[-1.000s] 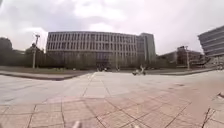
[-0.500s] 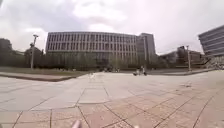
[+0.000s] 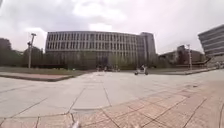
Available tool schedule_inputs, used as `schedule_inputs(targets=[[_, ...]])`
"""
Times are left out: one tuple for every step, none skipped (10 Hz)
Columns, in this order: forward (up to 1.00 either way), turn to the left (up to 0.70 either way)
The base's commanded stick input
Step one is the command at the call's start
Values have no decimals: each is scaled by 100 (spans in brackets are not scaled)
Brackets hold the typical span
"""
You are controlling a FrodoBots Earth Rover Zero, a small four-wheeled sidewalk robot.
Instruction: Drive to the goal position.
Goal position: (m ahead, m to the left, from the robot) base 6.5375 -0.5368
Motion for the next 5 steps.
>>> schedule_inputs(targets=[[70, 0], [70, 0], [70, 0], [70, 0], [70, 0]])
